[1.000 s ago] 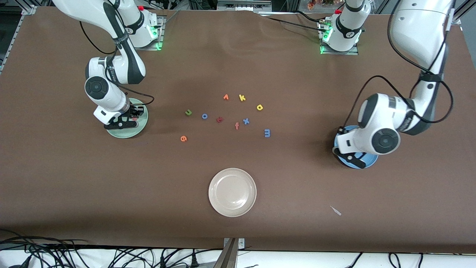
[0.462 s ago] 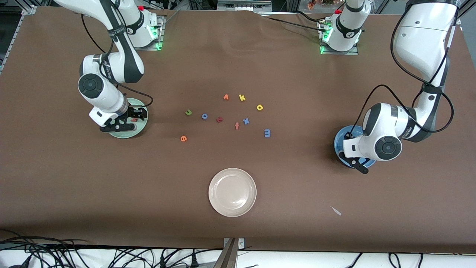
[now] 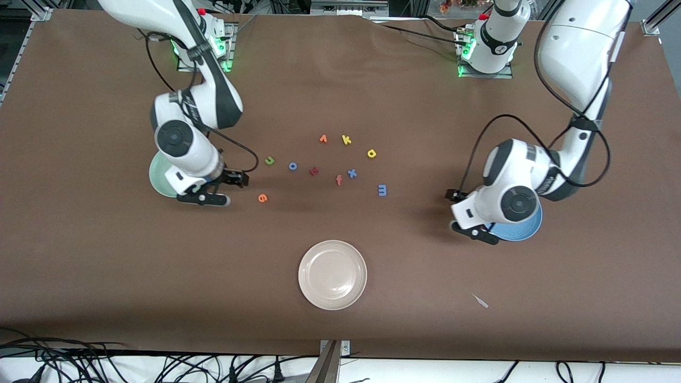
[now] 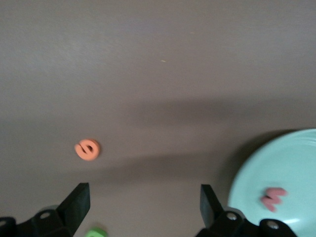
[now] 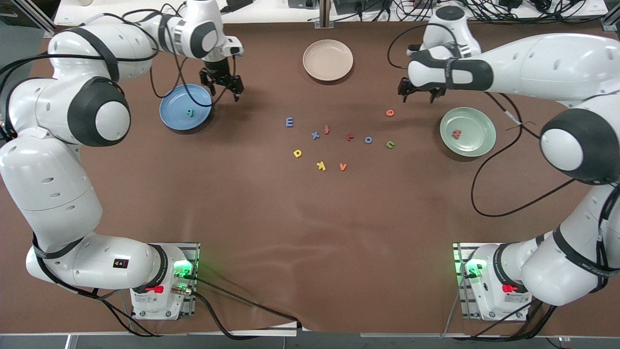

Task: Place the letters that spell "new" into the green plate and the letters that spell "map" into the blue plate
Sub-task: 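Grasp the blue E with the left gripper while the right gripper reaches the orange letter, then grasp the orange letter with the right gripper while the left gripper lifts the E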

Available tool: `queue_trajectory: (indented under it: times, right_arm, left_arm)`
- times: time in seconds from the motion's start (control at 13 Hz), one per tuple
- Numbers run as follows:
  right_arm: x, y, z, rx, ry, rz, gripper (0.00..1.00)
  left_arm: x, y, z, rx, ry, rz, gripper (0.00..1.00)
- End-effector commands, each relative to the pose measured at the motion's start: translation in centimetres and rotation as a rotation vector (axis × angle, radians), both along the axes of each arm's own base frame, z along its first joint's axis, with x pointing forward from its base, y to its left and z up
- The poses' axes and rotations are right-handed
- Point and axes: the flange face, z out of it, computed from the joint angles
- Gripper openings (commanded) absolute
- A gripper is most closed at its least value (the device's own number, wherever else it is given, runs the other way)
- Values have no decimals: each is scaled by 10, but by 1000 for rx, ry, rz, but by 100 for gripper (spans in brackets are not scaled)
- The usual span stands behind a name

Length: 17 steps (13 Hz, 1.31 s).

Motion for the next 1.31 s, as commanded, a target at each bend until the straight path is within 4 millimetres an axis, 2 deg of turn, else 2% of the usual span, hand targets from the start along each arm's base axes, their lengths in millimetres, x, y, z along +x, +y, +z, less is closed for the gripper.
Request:
queue_trajectory:
  times: [0.0,0.15,0.31,0.38,0.54,0.77,0.92,1.0,1.15,1.23]
  right_arm:
    - [15,12,-28,49,-27,-127,98]
    - [13,26,-44,52,-42,-106,91]
    - [15,36,-52,44,-47,-84,78]
    - [15,44,-55,42,-50,-72,77]
    - [14,51,-61,40,-48,-62,77]
    - [14,52,-64,37,-47,-58,77]
    - [12,52,-71,29,-39,-55,74]
    - [11,54,-74,26,-36,-51,71]
    - [8,55,-77,23,-29,-47,56]
    - [7,55,-78,21,-25,-46,46]
  left_arm:
    - [-14,-52,0,-9,-23,123,100]
    - [-26,-99,2,-35,-71,219,100]
    - [-45,-142,-3,-21,-94,281,100]
    - [-53,-159,-6,-15,-103,302,100]
    - [-71,-185,-25,-23,-137,363,100]
    - [-84,-196,-43,26,-175,394,100]
    - [-97,-209,-64,72,-192,387,100]
    - [-97,-209,-64,80,-203,389,95]
    - [-95,-209,-68,83,-201,391,87]
    - [-97,-209,-71,84,-198,390,77]
